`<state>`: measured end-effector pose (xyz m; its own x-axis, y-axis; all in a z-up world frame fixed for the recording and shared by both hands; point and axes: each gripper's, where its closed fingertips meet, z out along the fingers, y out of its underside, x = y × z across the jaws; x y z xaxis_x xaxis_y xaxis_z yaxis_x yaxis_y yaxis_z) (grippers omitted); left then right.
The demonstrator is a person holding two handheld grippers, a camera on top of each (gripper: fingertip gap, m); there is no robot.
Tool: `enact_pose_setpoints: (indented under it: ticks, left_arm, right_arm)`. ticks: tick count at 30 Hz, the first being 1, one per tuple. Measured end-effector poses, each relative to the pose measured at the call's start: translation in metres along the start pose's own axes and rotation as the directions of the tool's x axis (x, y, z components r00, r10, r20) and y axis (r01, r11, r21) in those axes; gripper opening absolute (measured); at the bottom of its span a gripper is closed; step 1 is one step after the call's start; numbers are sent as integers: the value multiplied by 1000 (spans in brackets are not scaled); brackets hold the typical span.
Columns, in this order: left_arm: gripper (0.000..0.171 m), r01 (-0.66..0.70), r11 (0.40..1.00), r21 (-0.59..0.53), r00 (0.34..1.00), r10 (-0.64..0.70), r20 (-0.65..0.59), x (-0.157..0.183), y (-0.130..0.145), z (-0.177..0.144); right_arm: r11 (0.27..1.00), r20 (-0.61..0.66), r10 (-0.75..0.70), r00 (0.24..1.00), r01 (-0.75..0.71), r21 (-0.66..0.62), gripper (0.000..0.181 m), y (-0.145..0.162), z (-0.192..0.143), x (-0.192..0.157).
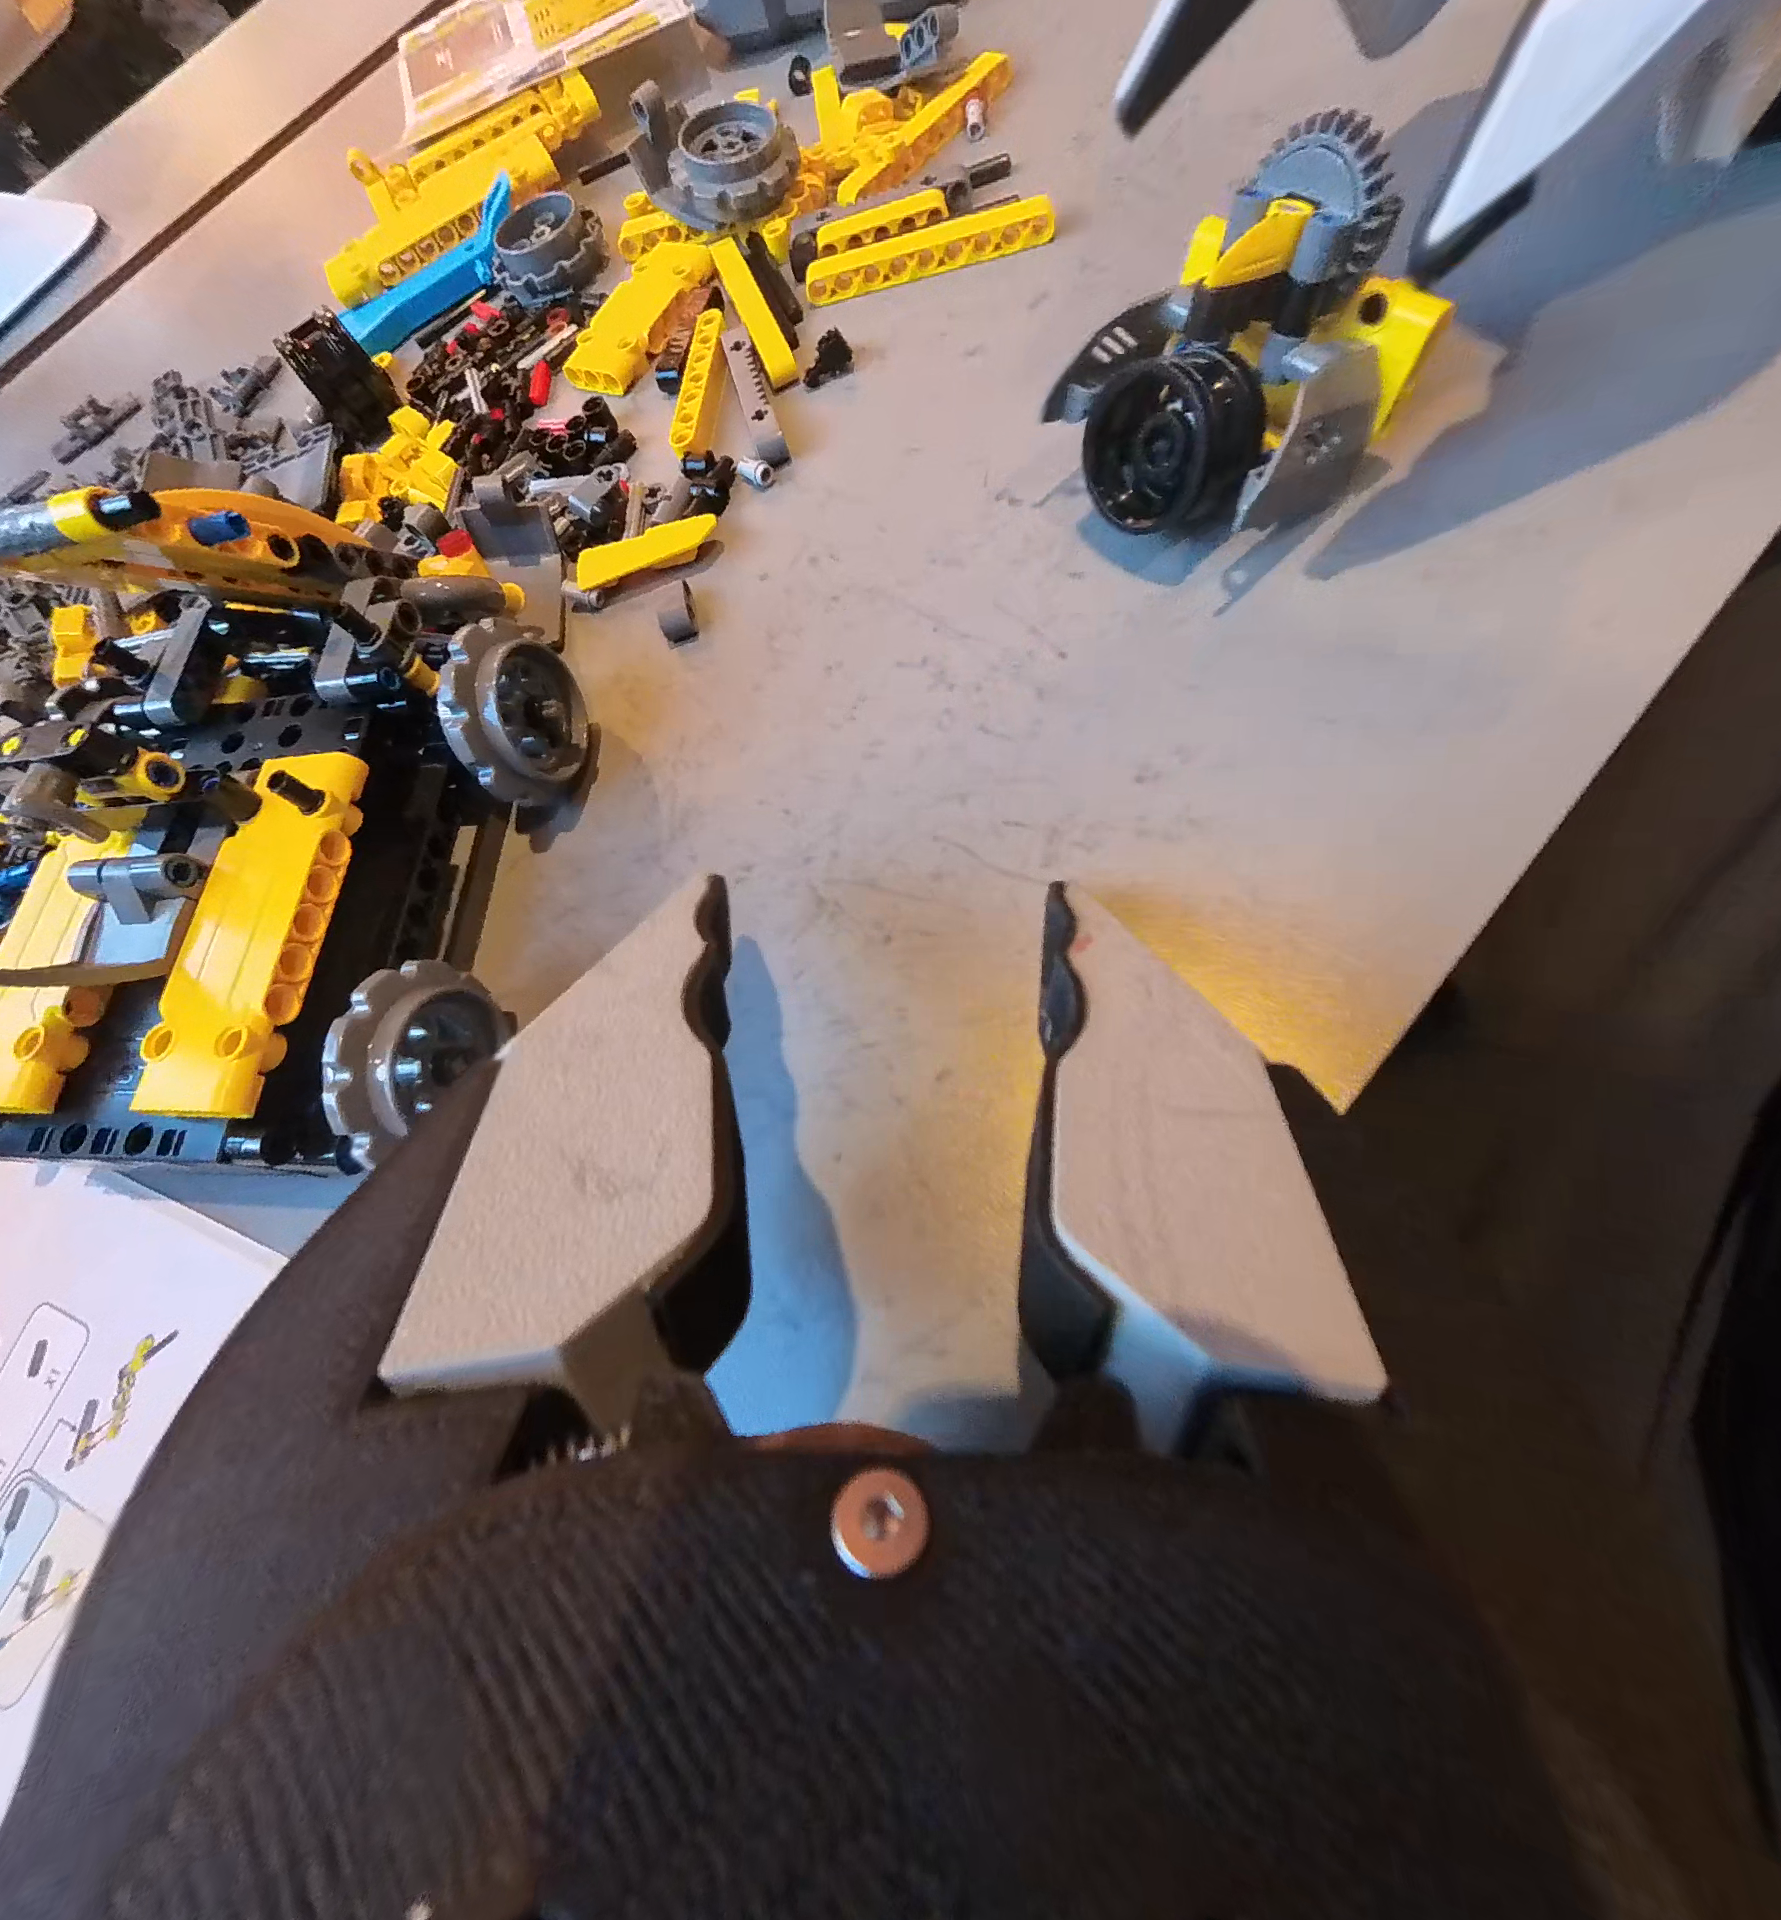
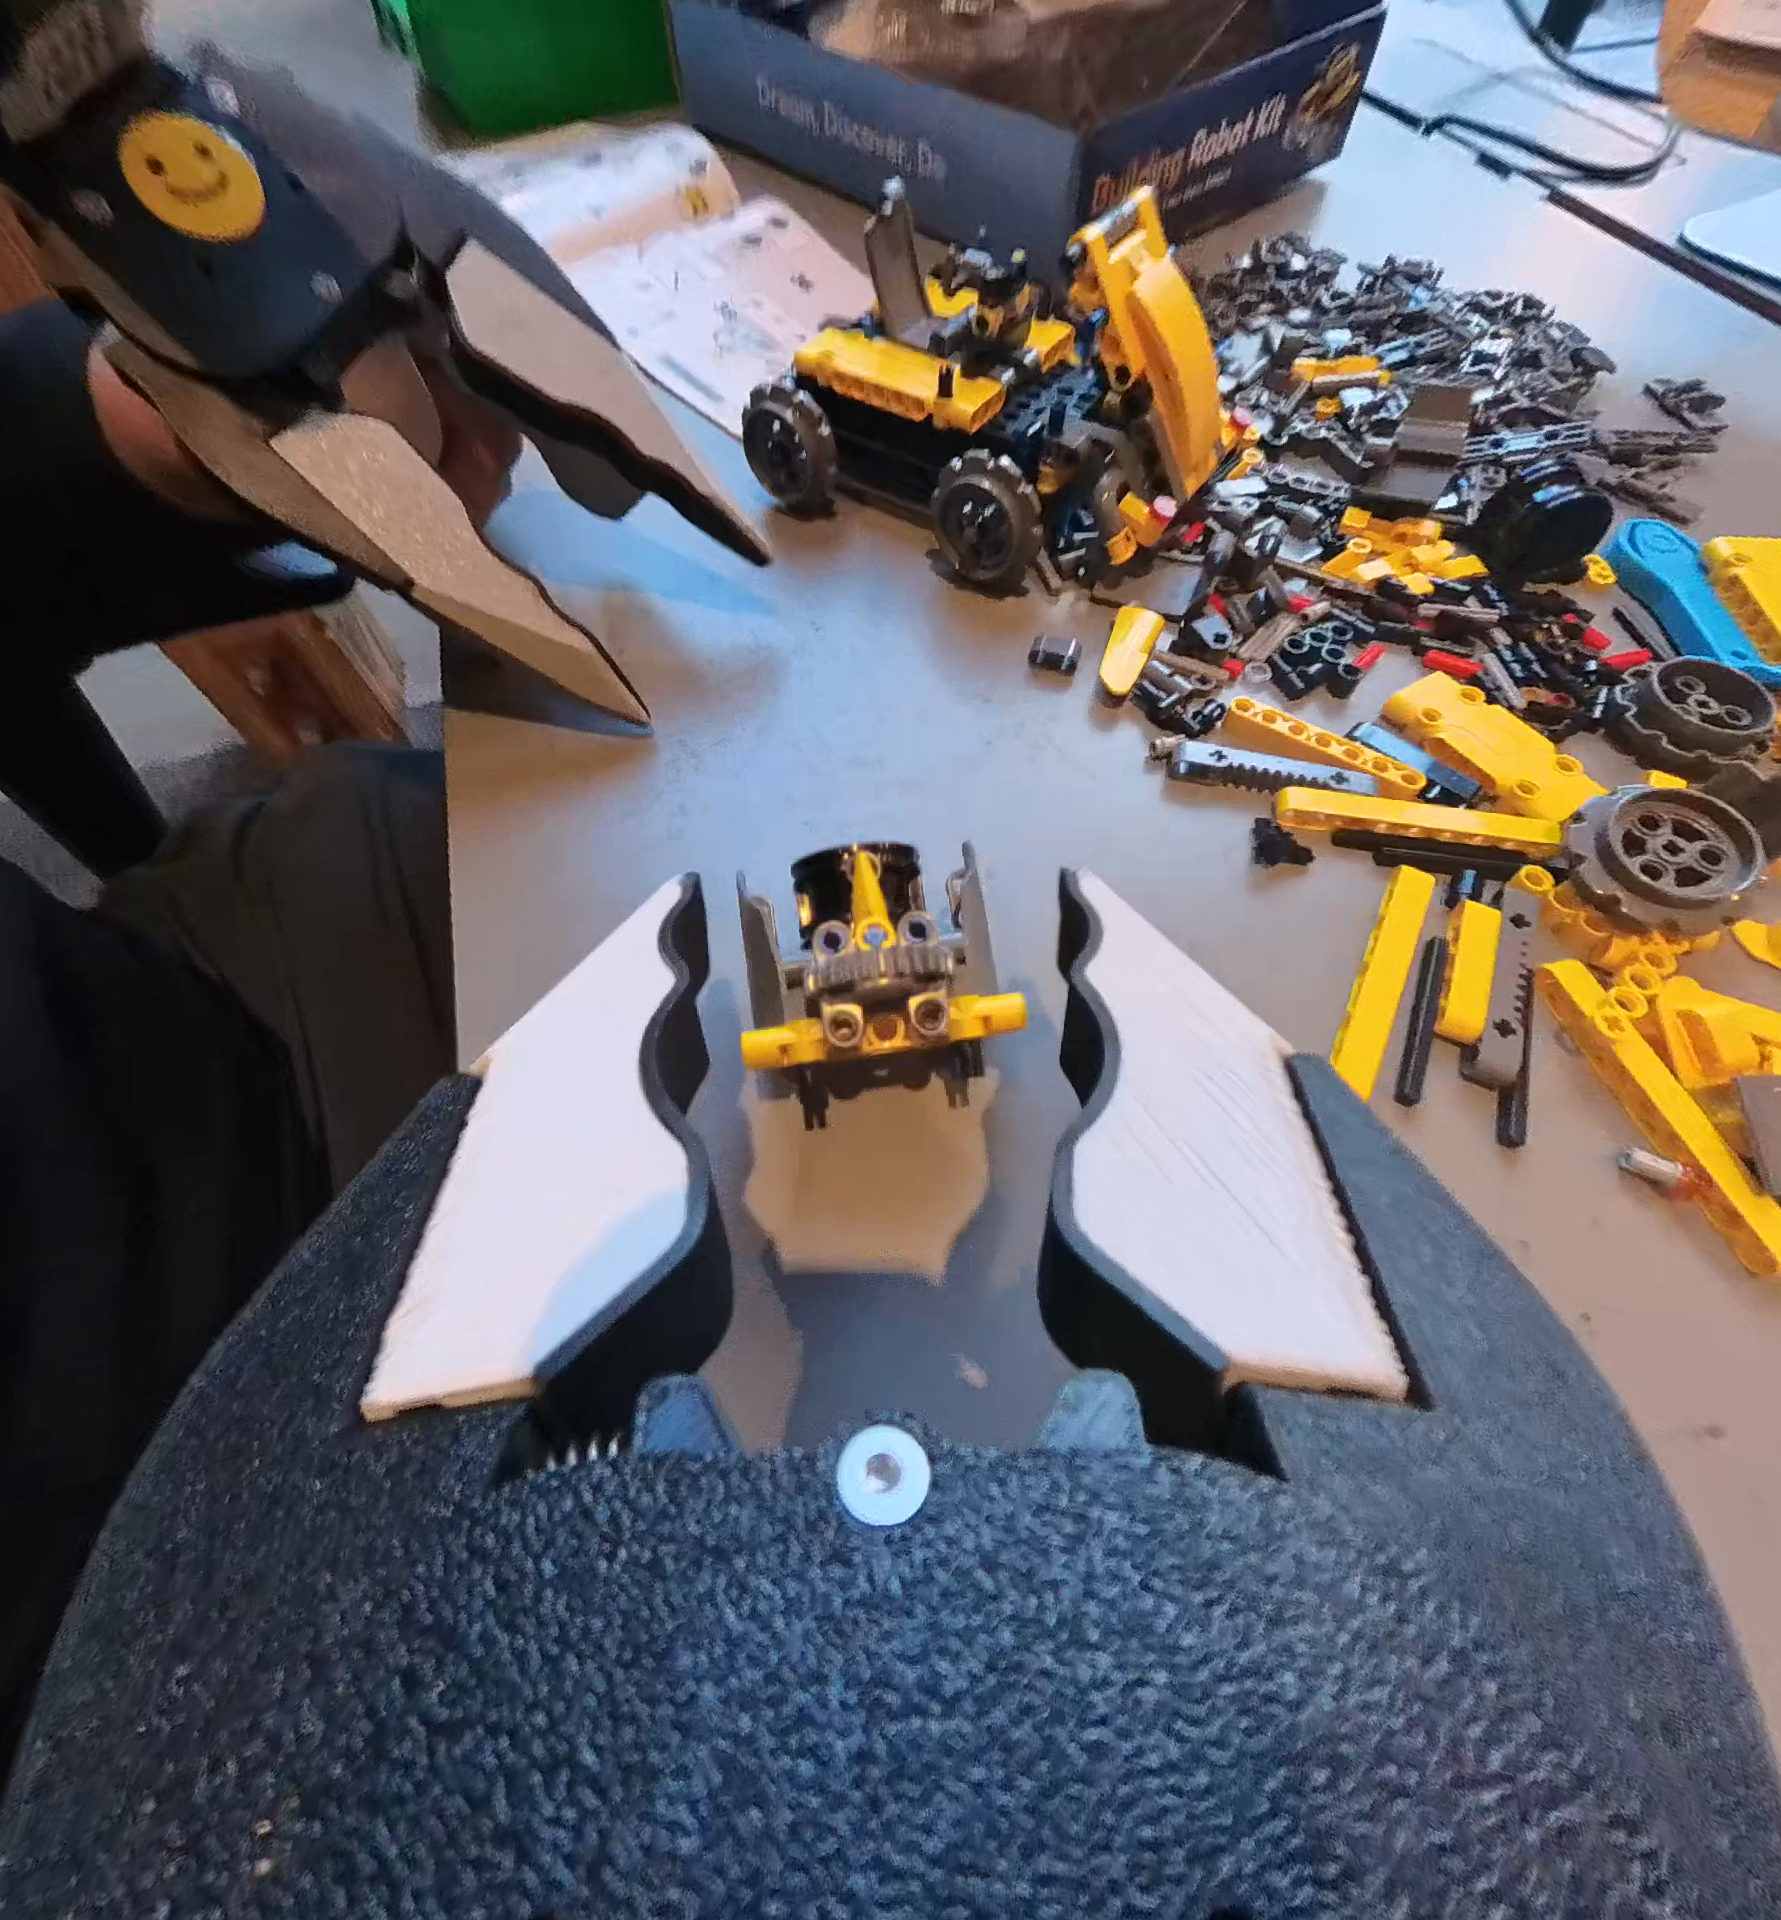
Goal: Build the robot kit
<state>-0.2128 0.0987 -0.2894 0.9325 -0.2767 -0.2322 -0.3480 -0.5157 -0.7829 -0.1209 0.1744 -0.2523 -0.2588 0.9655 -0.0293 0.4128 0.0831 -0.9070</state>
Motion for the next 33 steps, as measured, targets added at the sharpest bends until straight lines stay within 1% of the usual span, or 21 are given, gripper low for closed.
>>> enact_pose_setpoints:
  ticks: [2, 3, 4, 6, 7, 8, 10, 12, 14, 15, 18, 21, 23, 25, 27, 28, 31, 33]
  left_arm:
    - [61, 2, 1000, 23, 1000, -3, 26, -2, -2, -2]
    - [66, 17, 999, 47, 998, -20, 53, -5, -4, -5]
    - [66, 45, 996, 77, 995, -51, 90, -11, -6, -11]
    - [60, 123, 984, 131, 977, -143, 157, -25, -3, -24]
    - [62, 169, 975, 142, 962, -195, 192, -34, 3, -31]
    - [65, 204, 968, 145, 949, -232, 212, -40, 9, -36]
    - [80, 273, 946, 176, 914, -312, 258, -52, 18, -48]
    - [81, 346, 903, 255, 871, -410, 272, -58, 20, -57]
    - [88, 384, 863, 327, 847, -471, 248, -58, 18, -62]
    - [90, 388, 852, 352, 845, -481, 232, -57, 16, -63]
    - [91, 356, 844, 400, 873, -454, 181, -52, 4, -64]
    - [81, 363, 814, 454, 895, -440, 72, -39, -8, -62]
    - [80, 365, 813, 454, 909, -417, 16, -31, -9, -57]
    - [80, 358, 813, 460, 917, -398, -10, -30, -10, -59]
    - [75, 377, 772, 511, 912, -404, -62, -31, -16, -68]
    - [75, 376, 763, 525, 913, -401, -72, -31, -17, -72]
    - [82, 379, 777, 503, 913, -402, -66, -31, -7, -78]
    - [81, 380, 780, 497, 907, -420, -35, -33, 2, -87]
  right_arm:
    - [998, 3, 32, 999, -32, 45, 68, -5, -5, 4]
    - [997, 1, 48, 999, -48, 68, 70, -8, -8, 6]
    - [994, 2, 60, 998, -60, 93, 71, -11, -11, 7]
    - [987, -4, 77, 997, -75, 143, 71, -16, -17, 11]
    - [983, -10, 80, 997, -77, 168, 71, -18, -21, 12]
    - [979, -16, 79, 997, -75, 191, 71, -20, -24, 13]
    - [972, -45, 76, 996, -64, 227, 70, -23, -29, 17]
    - [969, -85, 70, 994, -47, 243, 70, -25, -32, 23]
    - [968, -138, 67, 988, -31, 249, 75, -26, -32, 31]
    - [968, -159, 68, 985, -27, 248, 80, -26, -32, 34]
    - [970, -205, 66, 977, -14, 242, 81, -26, -31, 41]
    - [970, -246, 57, 968, 5, 243, 80, -28, -30, 49]
    - [972, -285, 54, 957, 15, 236, 81, -28, -29, 57]
    - [973, -306, 47, 951, 25, 228, 80, -29, -26, 64]
    - [974, -302, 38, 952, 33, 226, 80, -31, -22, 67]
    - [973, -295, 32, 955, 37, 227, 80, -32, -20, 66]
    - [971, -277, 5, 961, 62, 232, 80, -35, -18, 61]
    - [967, -273, -13, 962, 81, 240, 80, -37, -18, 57]
